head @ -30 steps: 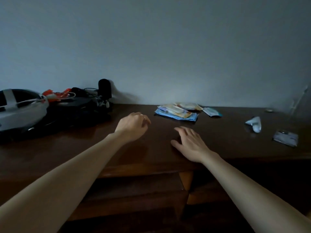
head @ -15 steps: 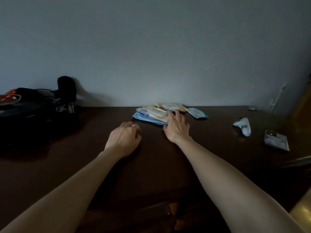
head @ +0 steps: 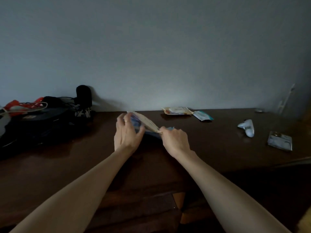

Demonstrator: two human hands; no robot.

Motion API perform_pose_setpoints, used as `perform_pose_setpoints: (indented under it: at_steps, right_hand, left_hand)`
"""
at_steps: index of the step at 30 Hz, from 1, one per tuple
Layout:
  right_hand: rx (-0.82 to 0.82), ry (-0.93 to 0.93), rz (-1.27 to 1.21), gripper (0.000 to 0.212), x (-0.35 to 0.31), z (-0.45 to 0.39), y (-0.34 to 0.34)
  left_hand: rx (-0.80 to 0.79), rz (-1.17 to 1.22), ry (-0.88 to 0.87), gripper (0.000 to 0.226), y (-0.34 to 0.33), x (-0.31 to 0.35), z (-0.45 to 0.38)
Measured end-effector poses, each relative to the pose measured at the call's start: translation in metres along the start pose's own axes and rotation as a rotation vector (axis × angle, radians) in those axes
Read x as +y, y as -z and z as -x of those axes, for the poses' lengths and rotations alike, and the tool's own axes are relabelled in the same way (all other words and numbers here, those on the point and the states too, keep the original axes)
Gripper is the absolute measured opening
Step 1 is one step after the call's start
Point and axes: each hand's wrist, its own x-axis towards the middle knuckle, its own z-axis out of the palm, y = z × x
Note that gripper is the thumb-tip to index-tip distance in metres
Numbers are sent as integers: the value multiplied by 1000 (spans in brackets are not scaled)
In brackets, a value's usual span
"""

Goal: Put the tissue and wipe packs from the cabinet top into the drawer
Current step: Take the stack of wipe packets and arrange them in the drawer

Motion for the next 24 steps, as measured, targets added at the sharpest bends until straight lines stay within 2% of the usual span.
perform_pose_setpoints:
  at_steps: [2,4,6,8,10,12,15,17,19,21,24]
  right_hand:
    - [38,-2,-88,17,-11,21,13]
    - [99,-16,-203,19,-25,43,25]
    - [155,32,-232,19,-48,68,36]
    - [208,162,-245,19,-73,97,44]
    - [292,267,-251,18,-95,126,53]
    - [384,337,-307,24,-109,153,59]
    - [511,398,-531,35,-117,200,55]
    - [539,328,-658,33,-119,231,45]
    - [462,193,-716,30,-122,261,27]
    - [243,95,-813,34,-126,293,3]
    - [-368,-82,-1106,49,-141,349,-39]
  left_hand:
    - [205,153,146,74,12,7,13]
    - [325,329,269,89,28,16,28]
    - [287,642,457,111,48,23,45]
    - [175,891,601,120,69,24,67]
    - [113,914,590,96,91,17,98]
    - [149,913,516,65,114,10,133]
    - [209,1021,392,46,139,-4,191]
    - [259,1028,367,39,146,-18,233]
    - [262,1014,402,39,143,-37,279]
    - [202,1010,486,41,129,-60,324]
    - [70,989,704,42,101,-99,383]
